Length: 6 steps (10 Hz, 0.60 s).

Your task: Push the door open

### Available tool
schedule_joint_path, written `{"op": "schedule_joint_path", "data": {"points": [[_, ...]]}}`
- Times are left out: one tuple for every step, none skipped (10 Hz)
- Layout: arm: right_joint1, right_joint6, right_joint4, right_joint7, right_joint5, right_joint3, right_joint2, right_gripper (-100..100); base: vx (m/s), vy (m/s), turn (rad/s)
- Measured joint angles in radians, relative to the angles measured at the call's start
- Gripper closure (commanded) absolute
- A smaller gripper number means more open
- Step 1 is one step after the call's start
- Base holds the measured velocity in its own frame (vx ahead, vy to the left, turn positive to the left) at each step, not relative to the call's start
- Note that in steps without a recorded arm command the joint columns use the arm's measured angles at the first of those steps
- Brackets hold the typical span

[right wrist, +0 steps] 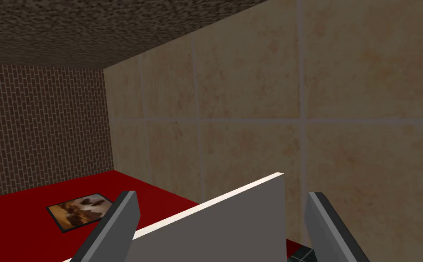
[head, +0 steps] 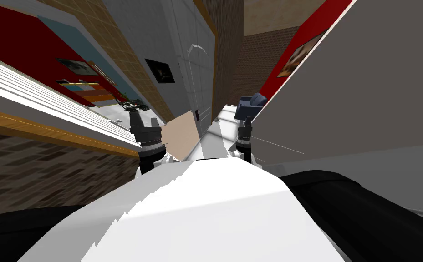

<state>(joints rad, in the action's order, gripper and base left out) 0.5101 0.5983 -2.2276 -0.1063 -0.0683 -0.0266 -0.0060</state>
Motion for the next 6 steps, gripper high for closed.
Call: {"op": "schedule_joint_path", "data": {"points": [[0.004, -0.002, 0.004, 0.007, -0.010, 0.008, -0.005, -100, 0.225, -0.014, 0.066], [0.009, 0.000, 0.008, 0.017, -0.018, 0.014, -0.010, -100, 0.252, -0.023, 0.062], [0.016, 0.005, 0.016, 0.029, -0.026, 0.020, -0.017, -100, 0.221, -0.005, 0.109], [0.019, 0.003, 0.023, 0.044, -0.041, 0.031, -0.025, -100, 0.218, -0.008, 0.106], [0.022, 0.008, 0.041, 0.058, -0.055, 0.041, -0.031, -100, 0.238, 0.004, 0.106], [0.024, 0.010, 0.053, 0.075, -0.067, 0.047, -0.041, -100, 0.211, -0.002, 0.086]]}}
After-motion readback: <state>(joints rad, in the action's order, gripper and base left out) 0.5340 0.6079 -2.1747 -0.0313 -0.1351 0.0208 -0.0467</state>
